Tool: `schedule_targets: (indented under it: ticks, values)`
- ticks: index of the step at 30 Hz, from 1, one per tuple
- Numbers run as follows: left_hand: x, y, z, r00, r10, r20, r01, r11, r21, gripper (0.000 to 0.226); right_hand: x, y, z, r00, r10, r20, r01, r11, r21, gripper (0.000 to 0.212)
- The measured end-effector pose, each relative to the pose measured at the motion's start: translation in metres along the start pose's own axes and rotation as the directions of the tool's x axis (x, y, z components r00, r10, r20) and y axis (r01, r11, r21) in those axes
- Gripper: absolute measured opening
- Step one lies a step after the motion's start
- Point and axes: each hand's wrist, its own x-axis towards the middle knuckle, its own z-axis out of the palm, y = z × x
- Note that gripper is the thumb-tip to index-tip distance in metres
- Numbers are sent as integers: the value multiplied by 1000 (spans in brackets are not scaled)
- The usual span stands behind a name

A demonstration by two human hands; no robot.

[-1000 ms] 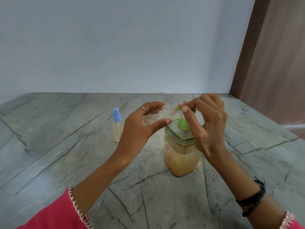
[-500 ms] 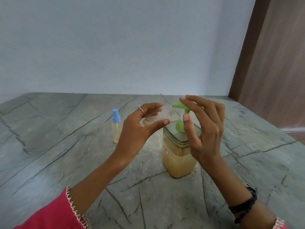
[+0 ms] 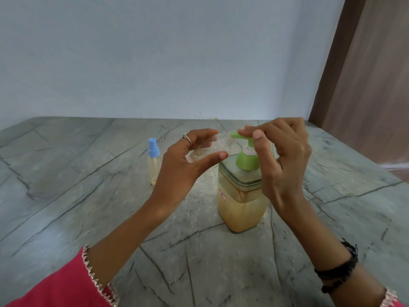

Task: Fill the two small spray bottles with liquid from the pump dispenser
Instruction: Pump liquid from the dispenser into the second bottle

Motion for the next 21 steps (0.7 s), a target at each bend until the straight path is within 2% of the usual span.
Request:
schedule_targets:
  ticks: [11, 21]
  values:
    - [1, -2, 1, 1000, 18, 5, -18, 999, 35, 46, -4, 4, 1, 1000, -27, -16, 27, 1000, 12, 37]
    - [2, -3, 0, 1000, -1, 0, 1, 999, 32, 40, -11, 4, 2, 996, -89, -5, 89, 995, -42, 36]
